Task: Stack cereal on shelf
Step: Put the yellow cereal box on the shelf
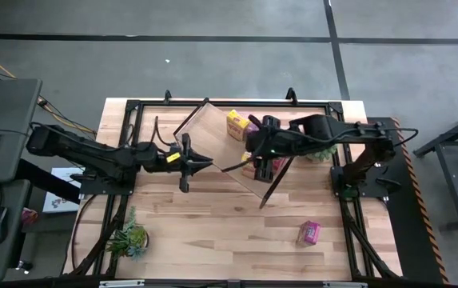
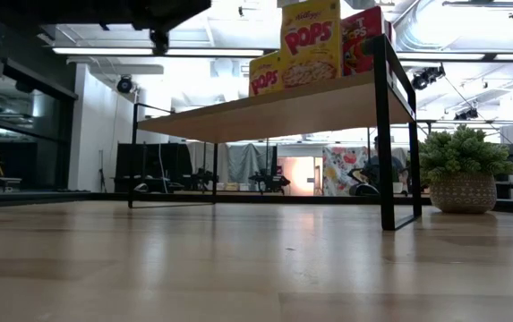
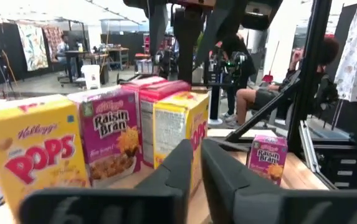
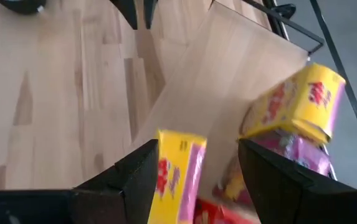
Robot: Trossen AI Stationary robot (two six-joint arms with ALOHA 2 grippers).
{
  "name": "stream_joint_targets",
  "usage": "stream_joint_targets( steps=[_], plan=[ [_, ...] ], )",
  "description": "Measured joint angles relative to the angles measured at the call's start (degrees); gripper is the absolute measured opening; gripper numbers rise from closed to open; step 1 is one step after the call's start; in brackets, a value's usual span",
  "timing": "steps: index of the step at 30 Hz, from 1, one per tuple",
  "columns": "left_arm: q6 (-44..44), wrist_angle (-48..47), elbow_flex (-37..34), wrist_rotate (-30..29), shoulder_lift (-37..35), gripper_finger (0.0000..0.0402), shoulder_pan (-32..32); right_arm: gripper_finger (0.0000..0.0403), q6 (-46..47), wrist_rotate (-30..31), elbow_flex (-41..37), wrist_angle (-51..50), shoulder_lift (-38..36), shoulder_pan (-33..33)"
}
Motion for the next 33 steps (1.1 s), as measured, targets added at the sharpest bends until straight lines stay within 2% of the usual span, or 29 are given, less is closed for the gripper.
stream_joint_targets(
  steps=[3,8,11,15,20,26,33],
  plan=[
    [0.61,-3.79,3.54,0.04,3.15,0.0076,0.06,0.0213,1.22,1.16,0.0,-1.82,-1.48,1.68],
    [5.56,-20.74,13.99,1.7,8.42,0.0179,0.07,0.0213,3.28,5.14,0.02,-3.43,-4.43,4.89],
    [7.21,-27.8,19.4,0.38,10.39,0.024,0.04,0.0213,4.75,7.26,0.02,-3.77,-6.06,6.73],
    [8.53,-33.6,24.0,-1.3,11.59,0.0297,0.4,0.0213,5.69,10.08,0.02,-3.92,-7.61,8.79],
    [7.54,-31.34,23.69,0.22,13.23,0.0318,3.71,0.0213,5.84,11.37,0.04,-4.06,-8.03,10.39],
    [4.07,-20.43,21.86,11.75,20.01,0.0317,9.68,0.0213,5.45,11.62,0.04,-4.07,-8.05,11.2],
    [2.39,-13.12,21.86,24.76,25.1,0.0316,12.52,0.0213,5.42,11.93,0.04,-4.43,-8.03,11.6]
  ],
)
